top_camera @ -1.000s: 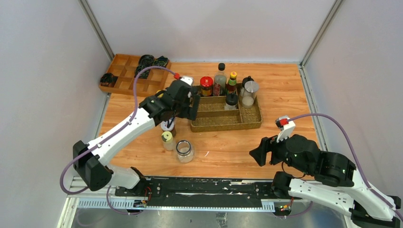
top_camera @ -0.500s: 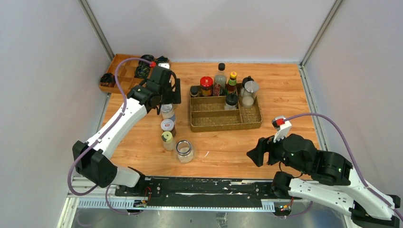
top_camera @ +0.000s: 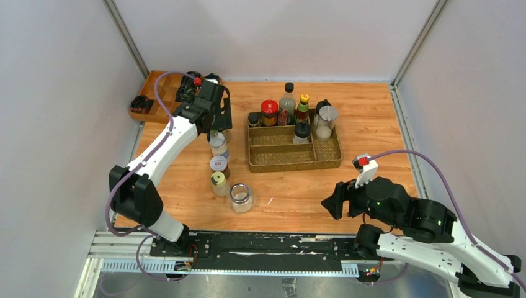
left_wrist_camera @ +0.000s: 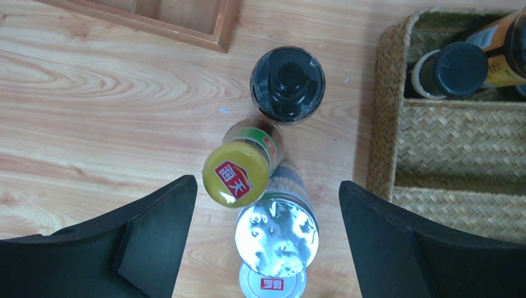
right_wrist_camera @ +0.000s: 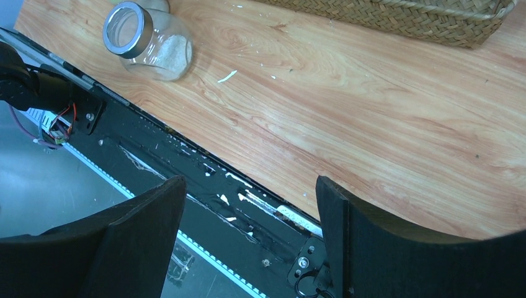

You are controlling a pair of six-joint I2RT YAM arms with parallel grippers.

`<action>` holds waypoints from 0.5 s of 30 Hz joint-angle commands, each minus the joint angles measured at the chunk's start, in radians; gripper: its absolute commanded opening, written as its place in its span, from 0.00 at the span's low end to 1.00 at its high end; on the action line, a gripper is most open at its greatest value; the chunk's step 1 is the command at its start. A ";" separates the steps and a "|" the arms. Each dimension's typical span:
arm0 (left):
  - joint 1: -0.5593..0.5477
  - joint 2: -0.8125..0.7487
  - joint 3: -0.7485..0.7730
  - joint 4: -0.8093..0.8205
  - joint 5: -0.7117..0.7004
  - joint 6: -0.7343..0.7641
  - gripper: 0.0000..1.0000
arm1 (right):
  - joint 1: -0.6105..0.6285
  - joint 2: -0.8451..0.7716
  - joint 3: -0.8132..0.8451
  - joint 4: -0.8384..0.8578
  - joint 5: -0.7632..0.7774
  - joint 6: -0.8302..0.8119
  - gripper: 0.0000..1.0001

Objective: Organize the condiment bottles
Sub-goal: Pick up the bottle from the center of the board.

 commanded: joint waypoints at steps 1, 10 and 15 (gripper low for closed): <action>0.019 0.021 -0.004 0.049 -0.012 -0.014 0.89 | 0.015 -0.021 -0.021 0.001 -0.001 0.011 0.82; 0.028 0.026 -0.009 0.061 -0.013 -0.023 0.65 | 0.015 -0.031 -0.043 -0.003 0.006 0.014 0.82; 0.032 0.021 -0.027 0.063 -0.015 -0.028 0.58 | 0.015 -0.033 -0.055 -0.003 0.006 0.015 0.82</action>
